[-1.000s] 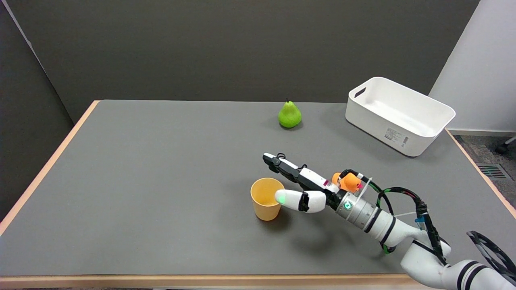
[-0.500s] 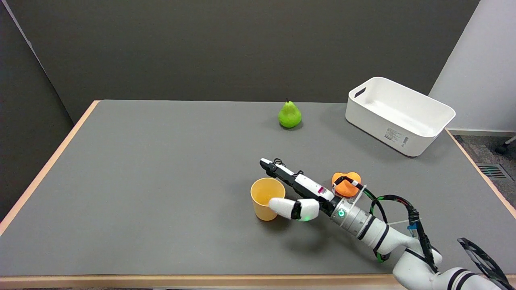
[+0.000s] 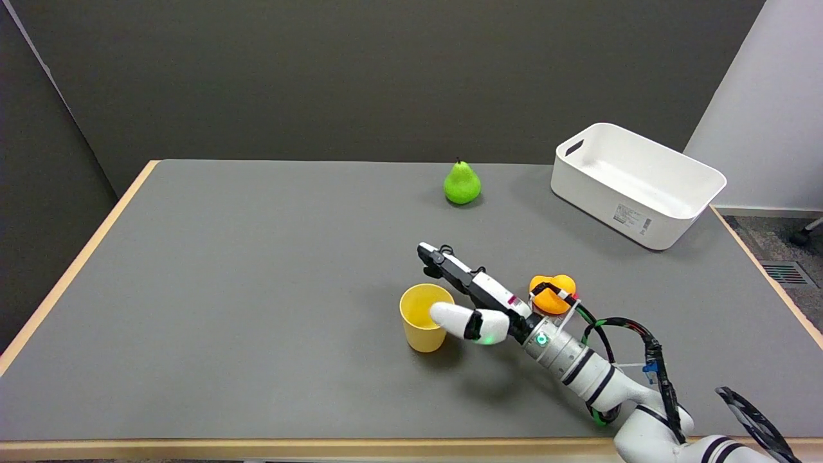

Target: Pick up the yellow cup.

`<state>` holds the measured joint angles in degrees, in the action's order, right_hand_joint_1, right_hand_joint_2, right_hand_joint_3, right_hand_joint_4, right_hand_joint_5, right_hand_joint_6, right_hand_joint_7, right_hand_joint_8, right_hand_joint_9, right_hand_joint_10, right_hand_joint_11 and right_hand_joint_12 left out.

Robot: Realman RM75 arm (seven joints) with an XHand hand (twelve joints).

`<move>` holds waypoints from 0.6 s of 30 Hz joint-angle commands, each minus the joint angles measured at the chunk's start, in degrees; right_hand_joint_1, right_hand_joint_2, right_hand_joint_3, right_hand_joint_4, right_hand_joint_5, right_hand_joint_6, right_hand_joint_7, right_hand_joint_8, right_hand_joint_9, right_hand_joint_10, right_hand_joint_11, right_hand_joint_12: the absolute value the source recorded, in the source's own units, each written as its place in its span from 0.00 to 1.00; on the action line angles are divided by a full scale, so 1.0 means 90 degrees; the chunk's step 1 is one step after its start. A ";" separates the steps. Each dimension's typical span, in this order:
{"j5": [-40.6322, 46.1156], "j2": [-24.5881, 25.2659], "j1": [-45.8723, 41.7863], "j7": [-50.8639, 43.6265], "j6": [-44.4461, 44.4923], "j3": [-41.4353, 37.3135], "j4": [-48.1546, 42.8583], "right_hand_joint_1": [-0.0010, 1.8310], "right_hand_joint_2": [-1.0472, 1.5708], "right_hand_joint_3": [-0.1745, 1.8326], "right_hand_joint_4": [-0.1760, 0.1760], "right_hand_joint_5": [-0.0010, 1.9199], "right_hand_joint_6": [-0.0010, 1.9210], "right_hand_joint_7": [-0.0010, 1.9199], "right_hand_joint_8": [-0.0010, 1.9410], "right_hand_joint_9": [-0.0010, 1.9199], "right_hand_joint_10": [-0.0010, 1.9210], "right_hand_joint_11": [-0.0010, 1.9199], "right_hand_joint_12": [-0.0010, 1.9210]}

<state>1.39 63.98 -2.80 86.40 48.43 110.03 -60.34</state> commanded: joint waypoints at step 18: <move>0.0567 0.0123 0.0036 0.2266 -0.0108 0.0644 0.0267 0.19 0.63 0.43 0.00 0.00 0.03 0.00 0.00 0.00 0.00 0.00 0.15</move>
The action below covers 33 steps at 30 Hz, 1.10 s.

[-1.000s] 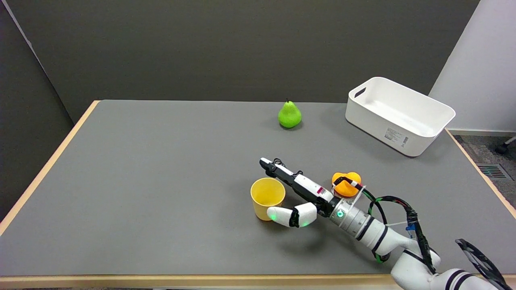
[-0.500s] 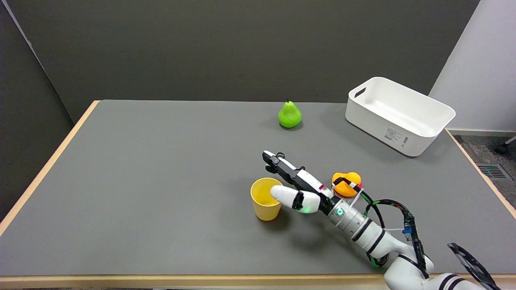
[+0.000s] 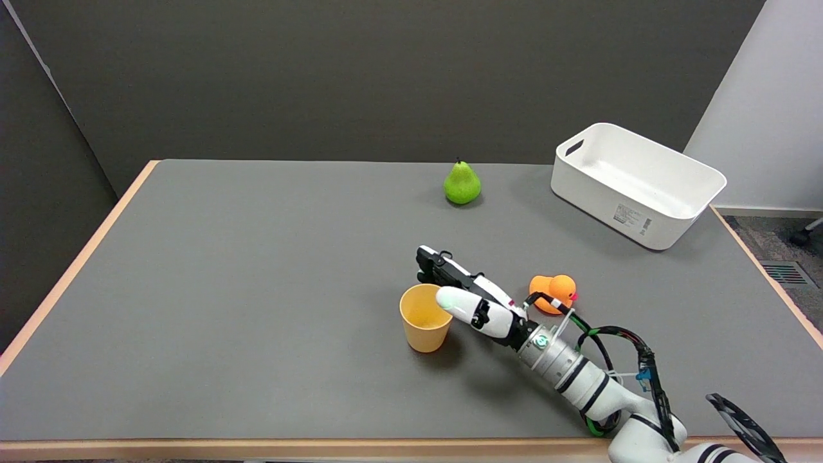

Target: Pick up the yellow cup.

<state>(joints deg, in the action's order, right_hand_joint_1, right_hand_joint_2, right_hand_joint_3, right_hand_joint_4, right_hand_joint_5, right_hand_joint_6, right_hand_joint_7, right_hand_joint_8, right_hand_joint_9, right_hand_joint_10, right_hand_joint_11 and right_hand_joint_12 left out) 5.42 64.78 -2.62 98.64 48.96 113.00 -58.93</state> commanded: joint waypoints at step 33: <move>-0.0343 -0.0099 0.0475 0.0915 -0.0175 0.0269 0.0189 0.52 0.64 0.48 0.00 0.00 0.00 0.00 0.00 0.00 0.00 0.00 0.17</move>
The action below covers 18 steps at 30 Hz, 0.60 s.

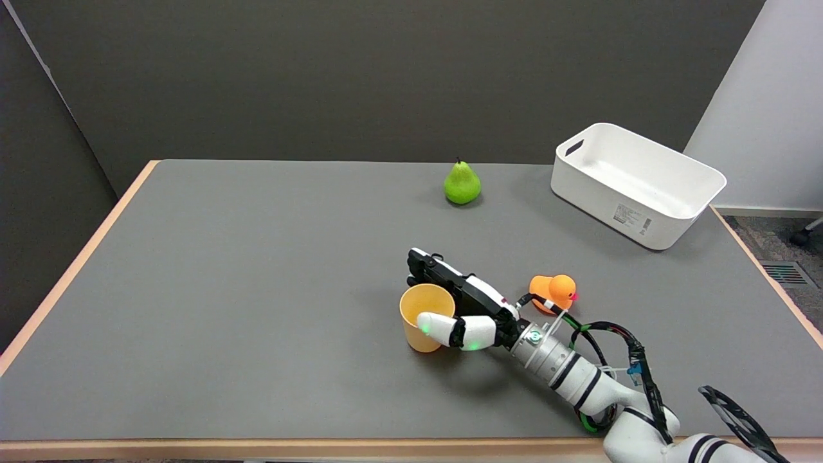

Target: Pick up the yellow cup.

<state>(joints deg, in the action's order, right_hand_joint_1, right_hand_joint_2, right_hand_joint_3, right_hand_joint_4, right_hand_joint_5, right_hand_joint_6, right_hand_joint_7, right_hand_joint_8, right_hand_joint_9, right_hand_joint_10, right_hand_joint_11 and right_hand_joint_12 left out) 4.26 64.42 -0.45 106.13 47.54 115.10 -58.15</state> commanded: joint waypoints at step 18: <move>-0.0522 -0.0034 0.0270 0.0065 0.0271 0.0170 0.0297 0.49 0.63 0.45 0.00 0.00 0.00 0.00 0.00 0.00 0.00 0.00 0.16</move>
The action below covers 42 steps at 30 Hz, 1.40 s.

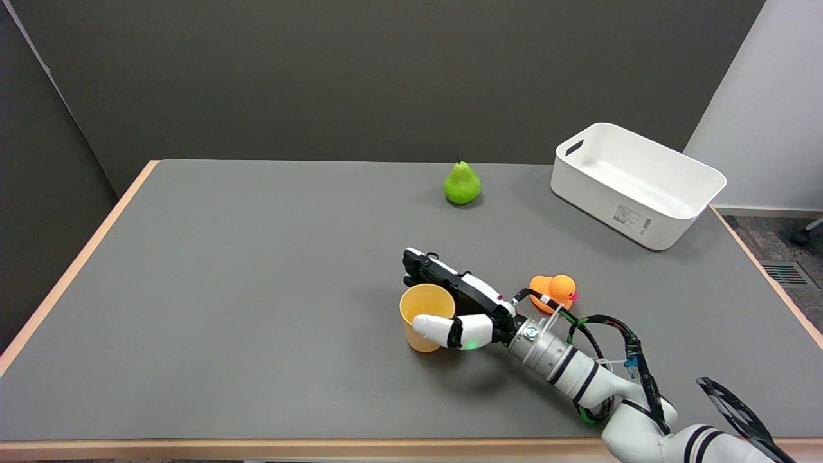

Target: Pick up the yellow cup.

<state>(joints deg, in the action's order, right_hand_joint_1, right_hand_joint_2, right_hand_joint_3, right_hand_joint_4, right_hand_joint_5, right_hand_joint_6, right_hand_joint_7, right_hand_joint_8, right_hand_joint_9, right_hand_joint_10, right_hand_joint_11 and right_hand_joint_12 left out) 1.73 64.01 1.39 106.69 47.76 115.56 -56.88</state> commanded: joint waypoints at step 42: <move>-0.0377 0.0307 0.0296 -0.0060 0.0260 0.0208 0.0628 0.53 0.64 0.54 0.00 0.00 0.06 0.00 0.01 0.00 0.01 0.00 0.26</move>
<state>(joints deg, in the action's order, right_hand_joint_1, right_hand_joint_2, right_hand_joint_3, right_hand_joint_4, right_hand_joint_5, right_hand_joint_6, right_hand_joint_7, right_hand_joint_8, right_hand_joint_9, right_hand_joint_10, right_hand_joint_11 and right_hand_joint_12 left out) -1.44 65.90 3.26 106.29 50.25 117.41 -52.10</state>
